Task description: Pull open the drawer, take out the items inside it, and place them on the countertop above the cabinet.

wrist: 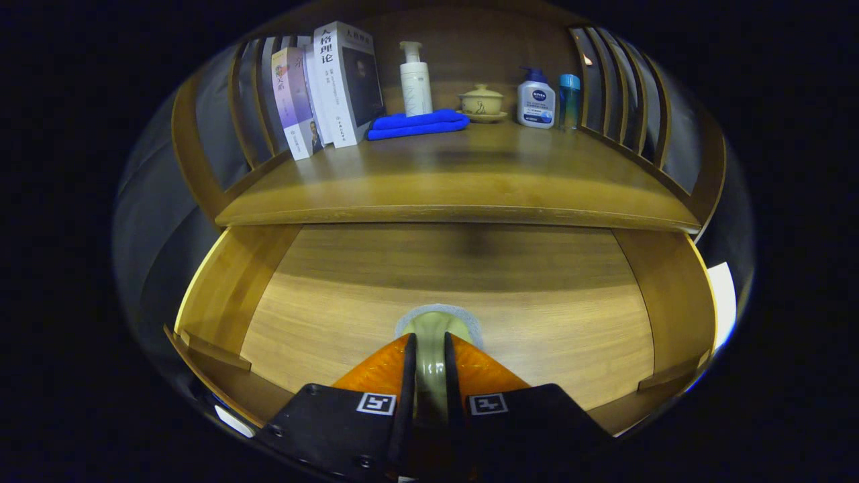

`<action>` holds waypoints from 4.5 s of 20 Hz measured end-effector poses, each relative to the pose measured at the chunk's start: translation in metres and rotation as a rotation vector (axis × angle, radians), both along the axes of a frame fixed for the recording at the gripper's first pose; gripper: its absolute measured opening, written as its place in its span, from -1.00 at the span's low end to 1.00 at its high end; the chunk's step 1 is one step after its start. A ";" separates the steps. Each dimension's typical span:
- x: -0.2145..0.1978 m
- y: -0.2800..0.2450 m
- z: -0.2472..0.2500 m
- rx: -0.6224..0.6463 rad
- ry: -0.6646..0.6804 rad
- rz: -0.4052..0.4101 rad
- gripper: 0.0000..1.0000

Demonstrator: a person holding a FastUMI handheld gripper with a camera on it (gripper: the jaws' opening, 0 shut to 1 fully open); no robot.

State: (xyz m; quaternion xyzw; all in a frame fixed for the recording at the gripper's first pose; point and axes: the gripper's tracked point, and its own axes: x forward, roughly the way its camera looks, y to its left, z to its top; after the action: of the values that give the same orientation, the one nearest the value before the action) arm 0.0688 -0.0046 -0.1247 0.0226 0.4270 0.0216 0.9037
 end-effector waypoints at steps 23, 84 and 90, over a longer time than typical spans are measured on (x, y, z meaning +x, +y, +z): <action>-0.001 0.002 0.117 0.110 -0.235 -0.002 -0.73; -0.084 0.006 0.140 -0.066 -0.694 -0.012 0.96; -0.110 0.002 0.097 -0.062 -0.636 -0.030 0.96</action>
State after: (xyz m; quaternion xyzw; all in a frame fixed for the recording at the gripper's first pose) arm -0.0407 -0.0026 -0.0276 -0.0064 0.1232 0.0011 0.9924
